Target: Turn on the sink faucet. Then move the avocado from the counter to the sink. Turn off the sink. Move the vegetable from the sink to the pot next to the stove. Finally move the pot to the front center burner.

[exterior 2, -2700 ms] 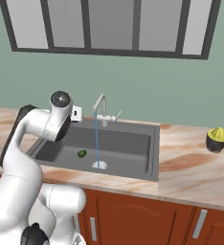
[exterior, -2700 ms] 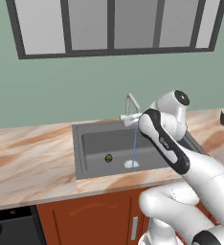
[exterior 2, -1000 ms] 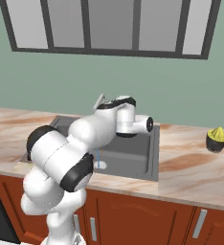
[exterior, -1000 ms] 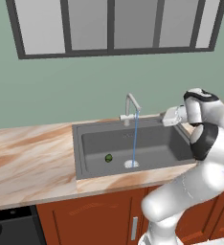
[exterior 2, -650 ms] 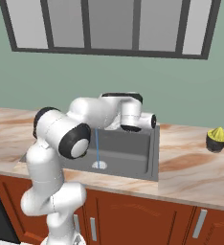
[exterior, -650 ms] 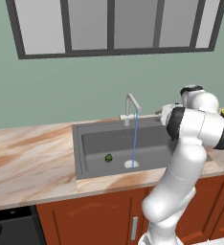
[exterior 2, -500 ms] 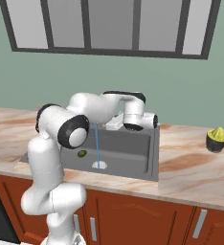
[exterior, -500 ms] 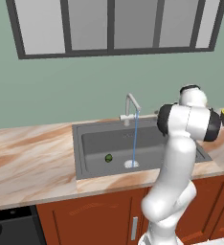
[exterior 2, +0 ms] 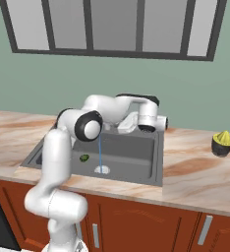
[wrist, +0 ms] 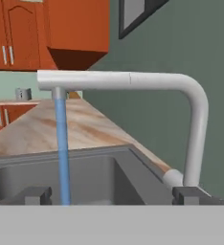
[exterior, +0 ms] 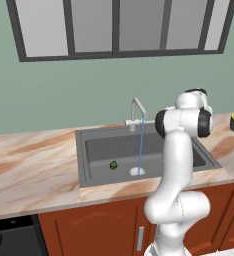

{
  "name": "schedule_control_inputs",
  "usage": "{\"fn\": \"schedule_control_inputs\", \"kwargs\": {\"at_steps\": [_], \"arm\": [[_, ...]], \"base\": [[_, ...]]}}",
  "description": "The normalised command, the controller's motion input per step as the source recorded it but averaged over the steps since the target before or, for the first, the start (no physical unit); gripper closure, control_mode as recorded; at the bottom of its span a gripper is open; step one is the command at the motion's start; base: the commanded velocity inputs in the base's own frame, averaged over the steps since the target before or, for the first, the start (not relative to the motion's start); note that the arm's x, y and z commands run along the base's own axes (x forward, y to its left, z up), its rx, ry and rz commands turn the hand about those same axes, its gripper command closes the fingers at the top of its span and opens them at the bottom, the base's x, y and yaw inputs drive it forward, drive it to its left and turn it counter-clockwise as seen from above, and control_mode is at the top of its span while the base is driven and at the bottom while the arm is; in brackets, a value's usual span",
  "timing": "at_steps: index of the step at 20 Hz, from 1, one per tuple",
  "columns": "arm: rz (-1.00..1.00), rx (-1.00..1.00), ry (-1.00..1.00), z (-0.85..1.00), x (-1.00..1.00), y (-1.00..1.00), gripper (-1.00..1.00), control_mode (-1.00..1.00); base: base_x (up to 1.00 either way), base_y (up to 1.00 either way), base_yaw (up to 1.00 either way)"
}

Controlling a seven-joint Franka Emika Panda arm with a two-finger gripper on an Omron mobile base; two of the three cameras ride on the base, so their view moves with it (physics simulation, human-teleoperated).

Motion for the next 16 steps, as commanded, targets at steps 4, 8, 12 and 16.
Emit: {"fn": "schedule_control_inputs", "kwargs": {"at_steps": [4, 8, 12, 16], "arm": [[0.05, 0.00, 0.00, -0.17, 0.32, 0.21, -1.00, -1.00], [0.00, 0.00, 0.00, -0.15, 0.24, 0.40, -1.00, -1.00], [0.00, 0.00, 0.01, -0.05, 0.29, 0.38, -1.00, -1.00], [0.00, 0.00, 0.02, -0.06, 0.30, 0.23, -1.00, -1.00]], "base": [[0.00, 0.00, 0.00], [0.00, 0.00, 0.00], [0.00, 0.00, 0.00], [0.00, 0.00, 0.00]]}}
